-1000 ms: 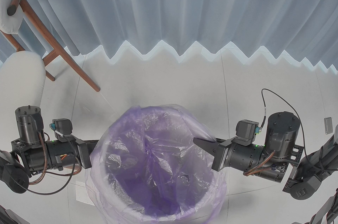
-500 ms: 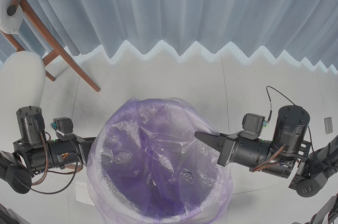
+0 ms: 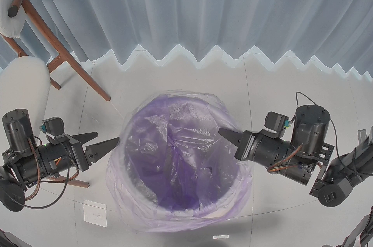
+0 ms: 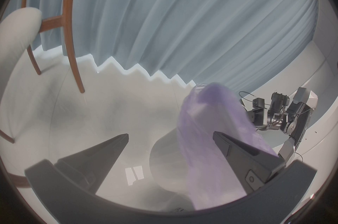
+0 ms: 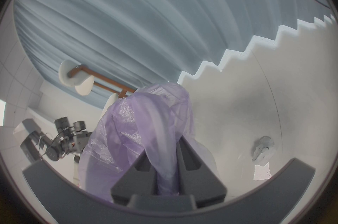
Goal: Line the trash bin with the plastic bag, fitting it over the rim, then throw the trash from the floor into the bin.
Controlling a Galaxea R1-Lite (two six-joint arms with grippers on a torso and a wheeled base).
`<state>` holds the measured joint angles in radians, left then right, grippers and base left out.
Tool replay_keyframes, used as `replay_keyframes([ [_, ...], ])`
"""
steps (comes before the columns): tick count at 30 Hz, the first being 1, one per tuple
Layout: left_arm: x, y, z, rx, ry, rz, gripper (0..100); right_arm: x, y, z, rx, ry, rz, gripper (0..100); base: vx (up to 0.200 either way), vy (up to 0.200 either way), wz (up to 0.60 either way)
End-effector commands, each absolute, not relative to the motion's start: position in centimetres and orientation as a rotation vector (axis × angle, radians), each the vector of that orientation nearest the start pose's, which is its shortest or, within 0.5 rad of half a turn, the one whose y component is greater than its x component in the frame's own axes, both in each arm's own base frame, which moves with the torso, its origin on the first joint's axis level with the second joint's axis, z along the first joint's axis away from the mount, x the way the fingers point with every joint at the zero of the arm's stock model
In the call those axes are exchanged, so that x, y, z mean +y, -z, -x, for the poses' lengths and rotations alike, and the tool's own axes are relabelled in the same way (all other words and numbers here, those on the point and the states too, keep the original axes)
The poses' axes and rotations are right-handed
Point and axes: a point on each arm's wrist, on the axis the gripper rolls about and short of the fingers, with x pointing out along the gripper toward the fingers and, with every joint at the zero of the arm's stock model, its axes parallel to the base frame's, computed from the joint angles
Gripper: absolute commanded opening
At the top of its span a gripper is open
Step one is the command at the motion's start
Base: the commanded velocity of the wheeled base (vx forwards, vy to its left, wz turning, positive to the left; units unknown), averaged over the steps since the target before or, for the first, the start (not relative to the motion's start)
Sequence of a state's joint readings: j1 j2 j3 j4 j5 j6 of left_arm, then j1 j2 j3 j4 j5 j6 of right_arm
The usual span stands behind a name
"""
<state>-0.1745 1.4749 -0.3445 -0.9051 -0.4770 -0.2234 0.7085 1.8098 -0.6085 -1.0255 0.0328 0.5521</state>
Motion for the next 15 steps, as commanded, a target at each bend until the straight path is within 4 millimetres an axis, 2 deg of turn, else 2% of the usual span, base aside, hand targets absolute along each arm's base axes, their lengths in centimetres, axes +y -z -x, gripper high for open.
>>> replay_keyframes([
  [1, -4.5, -16.3, -19.7, 0.242, 0.627, 0.241, 100, 21.2, -12.5, -25.2, 0.390, -0.610, -0.512, 0, 0.000, 0.000, 0.00],
  [4, -4.5, -16.7, -19.5, 0.222, 0.630, 0.240, 100, 22.2, -11.7, -27.1, 0.397, -0.557, -0.589, 0, 0.000, 0.000, 0.00],
  [8, -4.7, -17.0, -19.3, 0.208, 0.644, 0.238, 100, 23.2, -10.5, -28.5, 0.405, -0.513, -0.622, 0, 0.000, 0.000, 0.00],
  [13, -6.1, -17.0, -18.5, 0.236, 0.713, 0.284, 100, 24.0, -9.6, -29.5, 0.401, -0.483, -0.642, 0, 0.000, 0.000, 0.00],
  [15, -7.2, -17.0, -18.1, 0.276, 0.764, 0.347, 100, 24.2, -9.5, -29.8, 0.376, -0.483, -0.654, 0, 0.000, 0.000, 0.00],
])
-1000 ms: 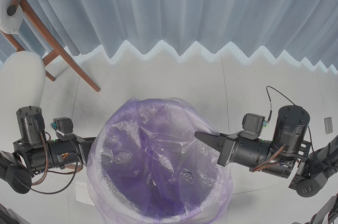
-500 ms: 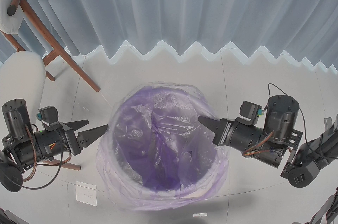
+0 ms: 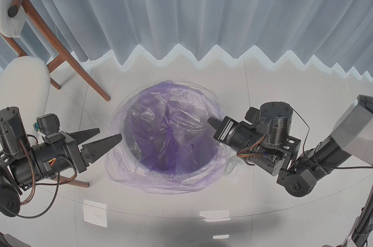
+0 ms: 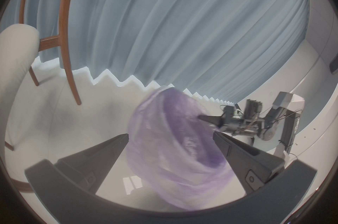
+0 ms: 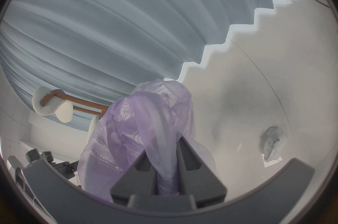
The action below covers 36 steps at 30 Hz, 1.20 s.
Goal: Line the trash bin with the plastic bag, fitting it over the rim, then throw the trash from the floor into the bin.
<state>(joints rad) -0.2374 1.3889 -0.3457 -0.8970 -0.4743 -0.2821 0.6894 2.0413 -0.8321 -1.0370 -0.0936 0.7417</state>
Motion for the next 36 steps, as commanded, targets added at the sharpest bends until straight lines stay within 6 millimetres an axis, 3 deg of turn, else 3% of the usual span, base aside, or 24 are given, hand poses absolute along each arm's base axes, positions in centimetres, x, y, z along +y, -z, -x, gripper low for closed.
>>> replay_keyframes([
  [1, -7.8, -16.9, -17.9, 0.299, 0.772, 0.384, 100, 24.4, -9.3, -30.0, 0.365, -0.482, -0.658, 0, 0.000, 0.000, 0.00],
  [5, -9.5, -16.6, -18.0, 0.363, 0.731, 0.486, 100, 24.8, -8.8, -30.8, 0.304, -0.458, -0.669, 0, 0.000, 0.000, 0.00],
  [13, -12.2, -12.8, -19.3, 0.589, 0.665, 0.579, 100, 24.7, -7.2, -32.6, 0.241, -0.436, -0.654, 0, 0.000, 0.000, 0.00],
  [23, -13.8, -10.7, -19.9, 0.731, 0.644, 0.670, 100, 24.3, -6.6, -33.0, 0.217, -0.430, -0.624, 0, 0.000, 0.000, 0.00],
  [25, -14.8, -8.9, -20.3, 0.821, 0.618, 0.682, 100, 24.4, -6.4, -33.1, 0.194, -0.438, -0.609, 0, 0.000, 0.000, 0.00],
  [36, -15.9, -6.7, -22.0, 0.800, 0.614, 0.729, 100, 24.5, -6.3, -32.8, 0.188, -0.448, -0.586, 0, 0.000, 0.000, 0.00],
])
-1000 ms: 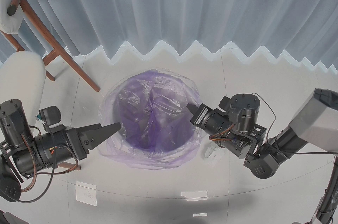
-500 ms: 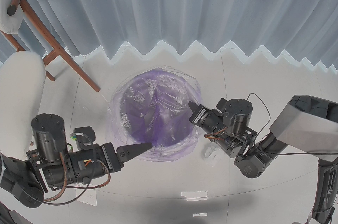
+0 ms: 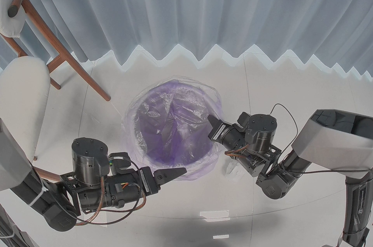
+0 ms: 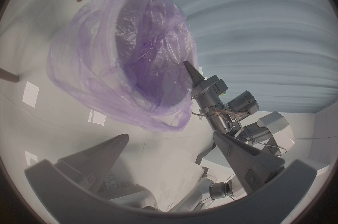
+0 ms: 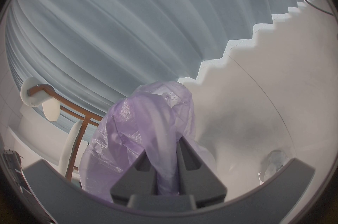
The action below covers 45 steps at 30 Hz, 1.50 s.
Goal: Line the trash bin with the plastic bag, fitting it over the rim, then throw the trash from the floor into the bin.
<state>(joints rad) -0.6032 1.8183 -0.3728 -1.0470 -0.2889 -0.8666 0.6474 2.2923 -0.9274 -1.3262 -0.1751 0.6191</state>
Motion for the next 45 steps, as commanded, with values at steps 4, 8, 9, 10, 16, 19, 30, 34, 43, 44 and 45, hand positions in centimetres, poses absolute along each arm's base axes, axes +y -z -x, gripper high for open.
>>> replay_keyframes([
  [4, -15.8, -6.8, -22.0, 0.788, 0.619, 0.761, 0, 24.6, -6.4, -32.7, 0.186, -0.452, -0.587, 0, 0.000, 0.000, 0.00],
  [8, -16.0, -6.3, -22.3, 0.801, 0.608, 0.766, 0, 24.8, -6.5, -32.3, 0.174, -0.466, -0.587, 0, 0.000, 0.000, 0.00],
  [9, -16.0, -6.2, -22.3, 0.805, 0.606, 0.765, 0, 24.8, -6.4, -32.0, 0.165, -0.473, -0.571, 0, 0.000, 0.000, 0.00],
  [10, -16.0, -6.0, -22.4, 0.809, 0.603, 0.764, 0, 24.9, -6.4, -32.0, 0.160, -0.476, -0.560, 0, 0.000, 0.000, 0.00],
  [16, -16.1, -5.7, -22.1, 0.827, 0.604, 0.754, 0, 24.8, -6.8, -32.0, 0.136, -0.482, -0.558, 0, 0.000, 0.000, 0.00],
  [19, -16.5, -5.5, -21.6, 0.840, 0.615, 0.740, 0, 24.7, -6.9, -32.3, 0.127, -0.476, -0.563, 0, 0.000, 0.000, 0.00],
  [30, -17.6, -2.9, -21.0, 0.924, 0.587, 0.687, 0, 24.6, -8.6, -32.4, 0.109, -0.482, -0.646, 0, 0.000, 0.000, 0.00],
  [34, -17.7, -2.4, -21.5, 0.871, 0.579, 0.694, 0, 24.3, -9.8, -32.1, 0.123, -0.480, -0.675, 0, 0.000, 0.000, 0.00],
  [43, -15.8, -2.7, -23.2, 0.787, 0.535, 0.699, 0, 22.8, -12.0, -31.8, 0.120, -0.476, -0.695, 0, 0.000, 0.000, 0.00],
  [44, -15.8, -2.7, -23.2, 0.786, 0.538, 0.700, 0, 22.4, -12.5, -31.9, 0.117, -0.474, -0.697, 0, 0.000, 0.000, 0.00],
  [45, -15.8, -2.7, -23.2, 0.786, 0.538, 0.700, 0, 22.3, -12.6, -31.9, 0.122, -0.474, -0.700, 0, 0.000, 0.000, 0.00],
])
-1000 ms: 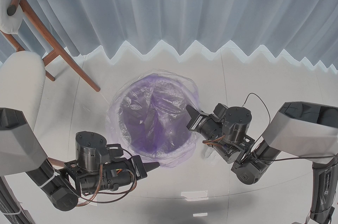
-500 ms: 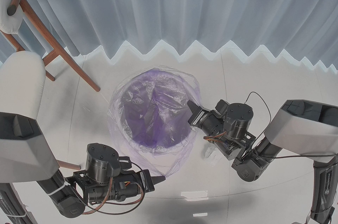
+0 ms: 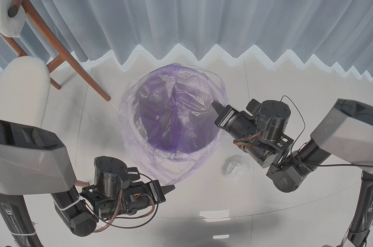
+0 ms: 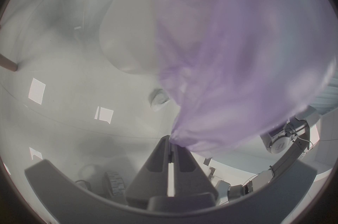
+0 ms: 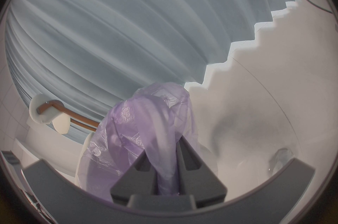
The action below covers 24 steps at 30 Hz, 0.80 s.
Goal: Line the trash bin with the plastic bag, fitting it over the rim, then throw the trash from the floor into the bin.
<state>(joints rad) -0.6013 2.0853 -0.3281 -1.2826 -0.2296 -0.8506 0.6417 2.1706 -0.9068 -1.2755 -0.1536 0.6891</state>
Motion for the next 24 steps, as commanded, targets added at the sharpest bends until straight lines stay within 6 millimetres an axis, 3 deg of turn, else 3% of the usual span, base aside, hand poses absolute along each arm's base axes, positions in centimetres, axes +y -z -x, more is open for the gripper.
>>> replay_keyframes([
  [1, -15.8, -2.6, -23.2, 0.789, 0.536, 0.699, 0, 22.1, -12.8, -31.8, 0.131, -0.474, -0.703, 0, 0.000, 0.000, 0.00],
  [6, -15.9, -2.6, -23.3, 0.794, 0.542, 0.703, 0, 21.2, -13.7, -31.9, 0.144, -0.479, -0.720, 0, 0.000, 0.000, 0.00],
  [12, -16.5, -2.5, -22.0, 0.825, 0.575, 0.685, 0, 20.1, -14.3, -32.3, 0.141, -0.470, -0.721, 0, 0.000, 0.000, 0.00],
  [18, -15.3, -7.3, -19.4, 0.669, 0.683, 0.710, 0, 19.6, -13.7, -32.7, 0.157, -0.462, -0.714, 0, 0.000, 0.000, 0.00],
  [19, -14.6, -9.4, -18.8, 0.602, 0.712, 0.725, 0, 19.6, -13.6, -32.8, 0.162, -0.460, -0.712, 0, 0.000, 0.000, 0.00],
  [24, -13.4, -10.1, -17.8, 0.675, 0.664, 0.624, 0, 19.6, -13.4, -32.8, 0.182, -0.454, -0.707, 0, 0.000, 0.000, 0.00],
])
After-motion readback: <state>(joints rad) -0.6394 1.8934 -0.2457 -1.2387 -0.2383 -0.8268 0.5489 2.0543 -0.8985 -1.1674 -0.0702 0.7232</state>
